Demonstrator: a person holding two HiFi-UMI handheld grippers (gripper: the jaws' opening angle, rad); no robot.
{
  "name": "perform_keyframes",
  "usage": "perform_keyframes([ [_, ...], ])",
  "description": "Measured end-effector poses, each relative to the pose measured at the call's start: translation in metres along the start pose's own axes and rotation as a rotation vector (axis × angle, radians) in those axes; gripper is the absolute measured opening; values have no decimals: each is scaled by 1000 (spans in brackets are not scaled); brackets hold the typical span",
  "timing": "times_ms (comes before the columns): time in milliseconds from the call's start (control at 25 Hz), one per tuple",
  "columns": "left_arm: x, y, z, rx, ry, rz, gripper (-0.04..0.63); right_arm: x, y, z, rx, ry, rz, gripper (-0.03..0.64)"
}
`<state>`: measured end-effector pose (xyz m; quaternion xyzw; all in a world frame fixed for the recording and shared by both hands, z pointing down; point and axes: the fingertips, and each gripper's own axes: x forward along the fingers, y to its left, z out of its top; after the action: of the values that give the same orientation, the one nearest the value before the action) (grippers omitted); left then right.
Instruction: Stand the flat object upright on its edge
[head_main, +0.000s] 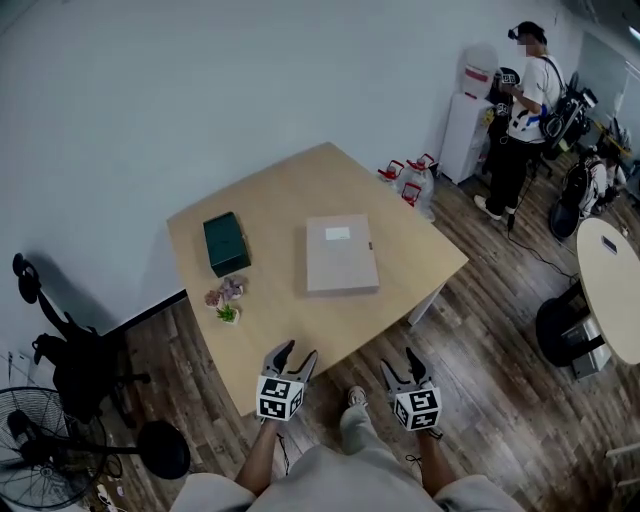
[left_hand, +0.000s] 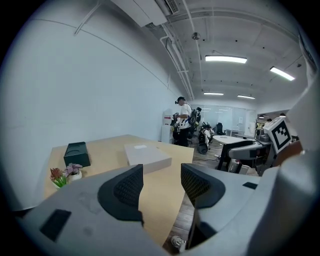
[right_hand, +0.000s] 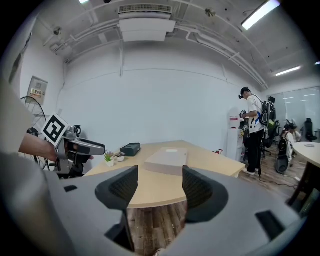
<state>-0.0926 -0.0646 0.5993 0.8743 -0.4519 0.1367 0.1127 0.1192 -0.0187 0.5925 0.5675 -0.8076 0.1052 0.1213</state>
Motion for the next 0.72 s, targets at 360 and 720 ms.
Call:
perform_keyframes([
  [360,65,42,34,-26,17,74,225,81,-48,35,-9,10,66,262],
  [720,119,65,55,-48,45,121,225,143,-89,54,-7,38,120,262],
])
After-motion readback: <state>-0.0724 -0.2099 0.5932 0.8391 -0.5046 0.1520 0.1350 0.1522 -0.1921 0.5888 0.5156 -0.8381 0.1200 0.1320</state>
